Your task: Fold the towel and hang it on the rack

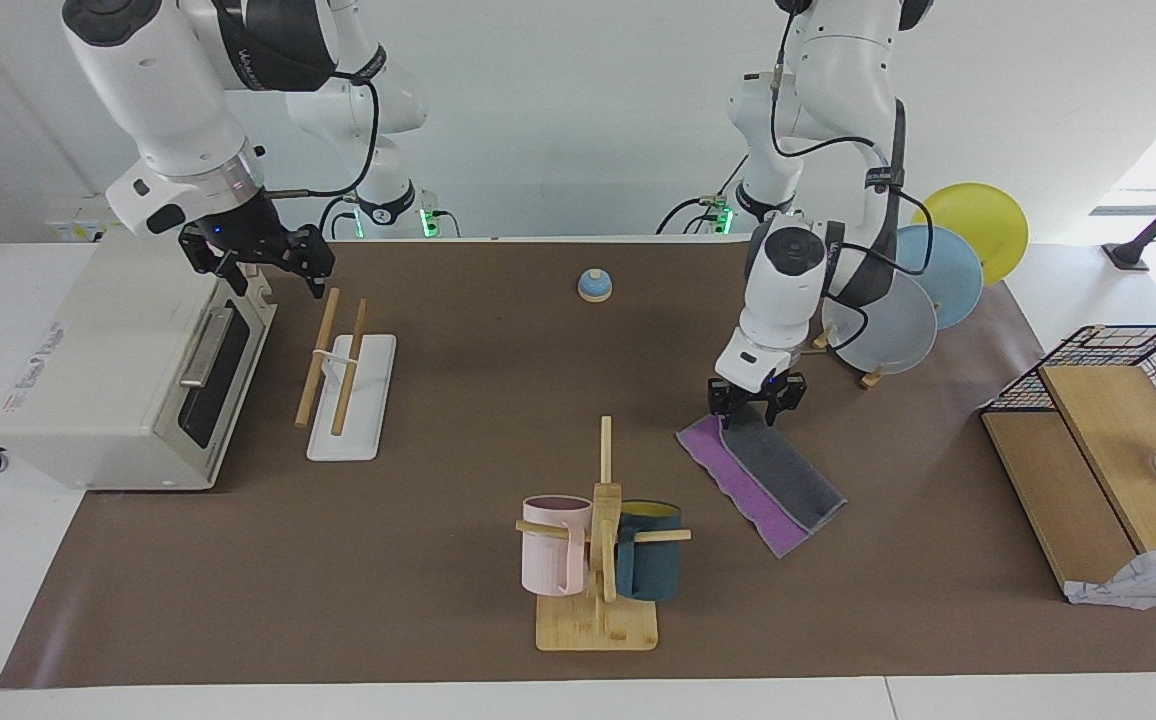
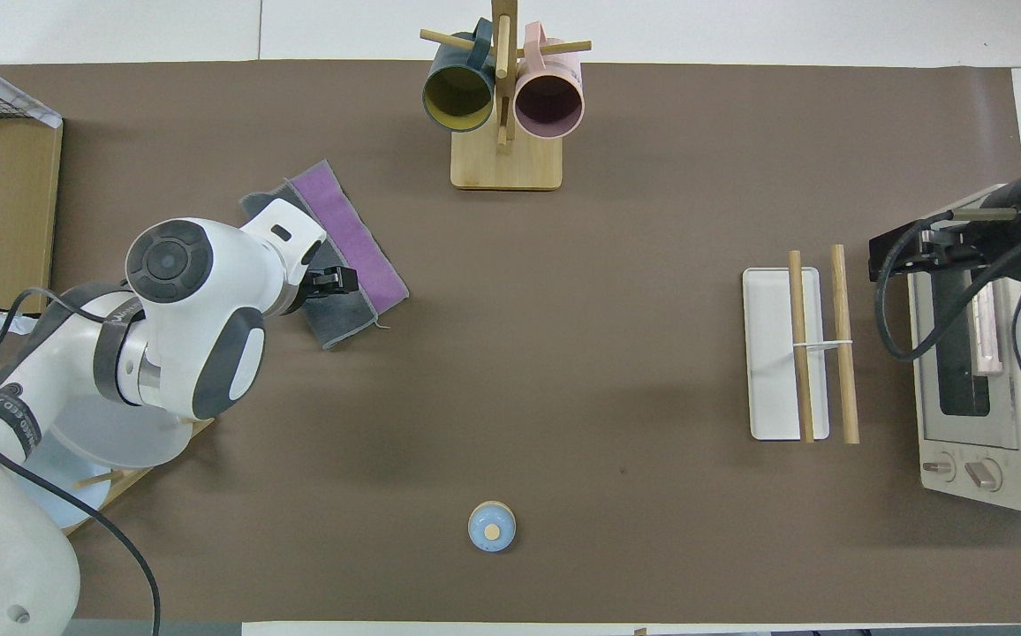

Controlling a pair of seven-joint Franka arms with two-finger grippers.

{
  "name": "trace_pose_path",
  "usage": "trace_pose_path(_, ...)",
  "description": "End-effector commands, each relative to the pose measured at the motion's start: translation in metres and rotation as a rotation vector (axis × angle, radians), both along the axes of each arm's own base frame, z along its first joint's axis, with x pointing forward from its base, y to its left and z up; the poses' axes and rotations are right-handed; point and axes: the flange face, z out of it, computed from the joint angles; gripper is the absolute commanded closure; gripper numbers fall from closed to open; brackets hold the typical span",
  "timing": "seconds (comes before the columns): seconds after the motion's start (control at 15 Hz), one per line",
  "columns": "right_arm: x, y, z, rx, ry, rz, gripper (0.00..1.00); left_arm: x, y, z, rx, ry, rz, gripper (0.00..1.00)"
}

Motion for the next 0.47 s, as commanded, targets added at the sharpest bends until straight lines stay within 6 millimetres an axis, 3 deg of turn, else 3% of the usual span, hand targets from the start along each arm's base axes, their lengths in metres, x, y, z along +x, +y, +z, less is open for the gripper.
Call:
trace_pose_path(0.0, -0.001, -0.003, 0.001, 0.013, 0.015, 0.026, 0.00, 0.000, 0.011, 0.001, -0.076, 0.034, 0.038, 0.00)
trace_pose_path(0.4, -0.001, -0.003, 0.000, 0.014, 0.017, 0.026, 0.00, -0.001, 0.034, -0.015, -0.110, 0.029, 0.072, 0.00)
